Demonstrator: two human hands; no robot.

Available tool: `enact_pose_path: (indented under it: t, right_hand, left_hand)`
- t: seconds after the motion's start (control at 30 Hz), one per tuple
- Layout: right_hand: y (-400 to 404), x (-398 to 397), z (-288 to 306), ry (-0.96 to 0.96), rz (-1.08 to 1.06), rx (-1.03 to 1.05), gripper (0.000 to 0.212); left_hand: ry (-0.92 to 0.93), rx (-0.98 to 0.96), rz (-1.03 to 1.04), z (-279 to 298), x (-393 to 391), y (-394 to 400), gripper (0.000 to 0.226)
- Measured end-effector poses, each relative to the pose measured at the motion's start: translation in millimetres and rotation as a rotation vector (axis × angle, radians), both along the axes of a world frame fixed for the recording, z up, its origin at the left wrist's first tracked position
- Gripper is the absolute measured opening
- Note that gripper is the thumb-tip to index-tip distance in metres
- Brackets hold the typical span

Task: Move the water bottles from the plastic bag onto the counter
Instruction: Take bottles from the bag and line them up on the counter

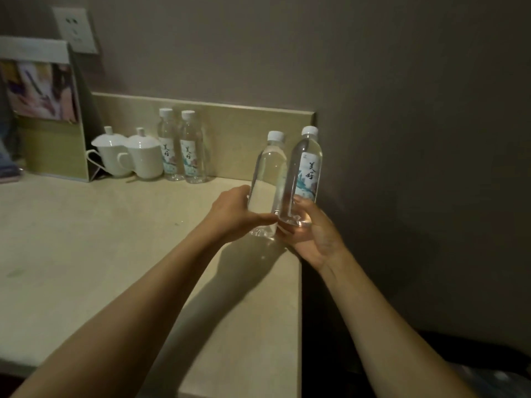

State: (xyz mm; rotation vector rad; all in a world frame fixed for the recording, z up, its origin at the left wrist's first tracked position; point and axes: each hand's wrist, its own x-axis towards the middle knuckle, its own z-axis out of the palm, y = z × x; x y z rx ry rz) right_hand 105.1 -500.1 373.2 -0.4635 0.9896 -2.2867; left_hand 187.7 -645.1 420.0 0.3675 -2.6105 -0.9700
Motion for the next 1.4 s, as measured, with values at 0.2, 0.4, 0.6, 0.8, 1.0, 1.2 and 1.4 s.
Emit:
enact_pose_path:
  t: [0.2,0.4,0.6,0.8,1.0,1.2,1.4]
  right_hand:
    - [-20.8,-13.1,2.4,0.016,-0.014,0.068,0.063]
    - [-48.6,-26.4,5.9,0.174,-0.018,0.229,0.052]
    - [-82.4,-39.2,11.7,0.396,-0.104,0.521,0.059]
    - [-120.7,-45.8,3.5,0.54,-0.135,0.803,0.057]
    - [-148.4,-50.0,2.5,0.608,-0.29,0.927,0.055]
    - [-158.6,-42.8,2.9,0.631,-0.401,1.049,0.072]
    - [-165.6,-35.3,3.2,0.677,-0.52,1.145,0.065]
  left_hand:
    - [0.011,0.141,0.045,-9.5,-16.2,-13.1,0.064]
    - [0.047,0.412,0.034,-16.5,-31.5,-39.3,0.088]
    - [0.071,0.532,-0.041,-23.9,-45.1,-92.2,0.06]
    - [0.122,0.536,-0.082,-22.9,-56.3,-146.2,0.042]
    - [0.135,0.411,-0.141,-23.2,-67.5,-179.5,0.054]
    - [0.111,0.315,-0.169,-32.6,-74.0,-194.2,0.065]
    - [0.16,0.333,-0.107,-38.9,-73.9,-197.9,0.079]
